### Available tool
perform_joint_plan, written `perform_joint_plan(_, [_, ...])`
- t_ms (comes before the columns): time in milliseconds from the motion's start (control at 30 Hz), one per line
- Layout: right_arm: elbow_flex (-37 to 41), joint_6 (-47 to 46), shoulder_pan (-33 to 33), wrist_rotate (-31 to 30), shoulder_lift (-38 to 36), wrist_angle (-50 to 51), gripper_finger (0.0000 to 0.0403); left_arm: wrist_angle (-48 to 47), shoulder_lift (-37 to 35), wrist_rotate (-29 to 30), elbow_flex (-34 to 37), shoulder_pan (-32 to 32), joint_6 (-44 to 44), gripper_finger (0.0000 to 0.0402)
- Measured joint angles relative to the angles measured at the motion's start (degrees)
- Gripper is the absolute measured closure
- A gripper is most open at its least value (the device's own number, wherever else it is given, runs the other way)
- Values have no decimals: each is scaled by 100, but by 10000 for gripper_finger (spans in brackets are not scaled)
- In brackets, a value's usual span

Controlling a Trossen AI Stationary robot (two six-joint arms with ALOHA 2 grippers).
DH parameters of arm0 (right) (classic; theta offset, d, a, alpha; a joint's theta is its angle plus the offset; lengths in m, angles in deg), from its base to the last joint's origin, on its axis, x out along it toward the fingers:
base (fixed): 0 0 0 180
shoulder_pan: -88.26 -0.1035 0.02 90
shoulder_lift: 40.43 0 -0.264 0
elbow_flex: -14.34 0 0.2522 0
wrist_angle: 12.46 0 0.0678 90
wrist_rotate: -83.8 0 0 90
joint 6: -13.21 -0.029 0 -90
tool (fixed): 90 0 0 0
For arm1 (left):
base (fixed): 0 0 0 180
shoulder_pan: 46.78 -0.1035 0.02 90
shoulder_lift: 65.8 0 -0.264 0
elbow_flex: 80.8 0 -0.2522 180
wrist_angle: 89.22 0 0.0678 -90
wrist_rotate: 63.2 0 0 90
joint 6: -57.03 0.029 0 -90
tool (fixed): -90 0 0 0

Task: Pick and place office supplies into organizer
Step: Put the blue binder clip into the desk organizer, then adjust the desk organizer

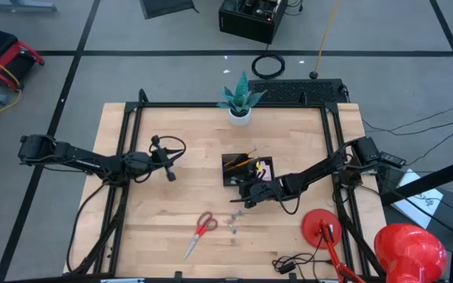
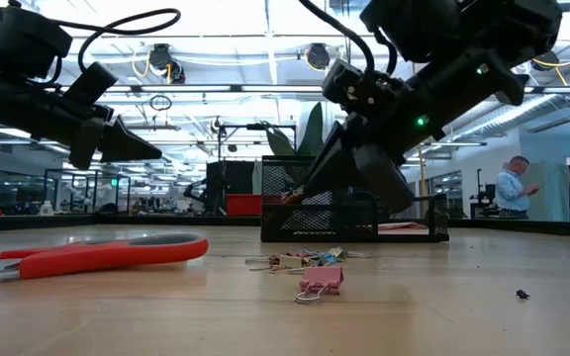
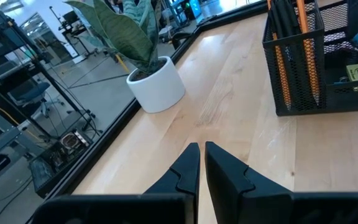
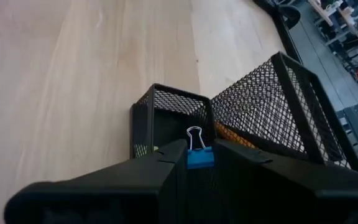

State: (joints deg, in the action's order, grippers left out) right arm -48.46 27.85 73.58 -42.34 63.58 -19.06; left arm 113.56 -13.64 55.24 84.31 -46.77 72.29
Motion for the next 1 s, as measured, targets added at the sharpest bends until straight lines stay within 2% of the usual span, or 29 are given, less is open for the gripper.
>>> perform_joint_plan(433, [-7, -25, 9, 7, 225, 57, 340, 4, 0, 7, 0, 0, 0, 371])
perform_joint_plan(1000, [-7, -33, 9, 315, 225, 68, 309, 3, 0, 7, 0, 0, -1, 371])
